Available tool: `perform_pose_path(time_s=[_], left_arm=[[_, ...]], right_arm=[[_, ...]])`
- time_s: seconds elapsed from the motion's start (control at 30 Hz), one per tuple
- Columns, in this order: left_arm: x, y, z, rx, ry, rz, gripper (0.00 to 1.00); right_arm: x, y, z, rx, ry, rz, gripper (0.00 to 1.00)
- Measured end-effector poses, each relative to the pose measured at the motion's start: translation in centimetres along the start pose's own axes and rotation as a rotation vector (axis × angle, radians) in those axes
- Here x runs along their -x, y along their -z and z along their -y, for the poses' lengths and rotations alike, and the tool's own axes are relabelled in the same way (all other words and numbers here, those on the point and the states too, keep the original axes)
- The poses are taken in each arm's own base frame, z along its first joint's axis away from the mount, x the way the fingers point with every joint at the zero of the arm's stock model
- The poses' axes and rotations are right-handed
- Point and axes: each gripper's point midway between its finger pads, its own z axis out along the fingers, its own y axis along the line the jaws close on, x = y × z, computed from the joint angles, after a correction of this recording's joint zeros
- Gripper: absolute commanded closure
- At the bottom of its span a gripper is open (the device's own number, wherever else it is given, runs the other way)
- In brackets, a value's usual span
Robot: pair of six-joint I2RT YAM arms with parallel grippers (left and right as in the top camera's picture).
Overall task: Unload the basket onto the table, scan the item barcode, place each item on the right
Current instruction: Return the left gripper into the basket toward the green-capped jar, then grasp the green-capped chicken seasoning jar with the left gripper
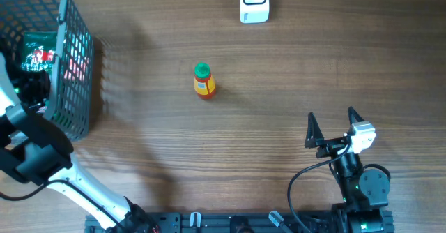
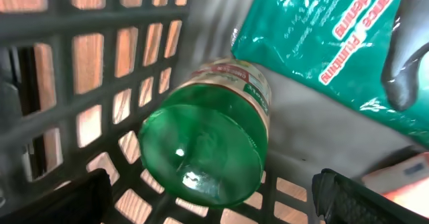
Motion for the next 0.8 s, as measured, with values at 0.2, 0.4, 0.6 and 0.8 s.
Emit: perform_pose_path(time_s=[0.2,0.4,0.6,0.8], left_arm=[[-0.6,-1.3,-0.3,0.043,-0.026,0.017,0.0],[-0.4,-2.6,-1.0,0.087,-0.03,0.037,0.0],[-0.5,-4.4,-0.9,0.096,-0.031,0.035,0.0],[-0.9,-6.0,-0.7,0.098,-0.046,0.043,0.0]], right_arm=[[0.0,0.0,0.0,0.0,0.0,0.0,0.0],[0.0,0.0,0.0,0.0,0.0,0.0,0.0],[0.0,0.0,0.0,0.0,0.0,0.0,0.0],[0.0,0.0,0.0,0.0,0.0,0.0,0.0]])
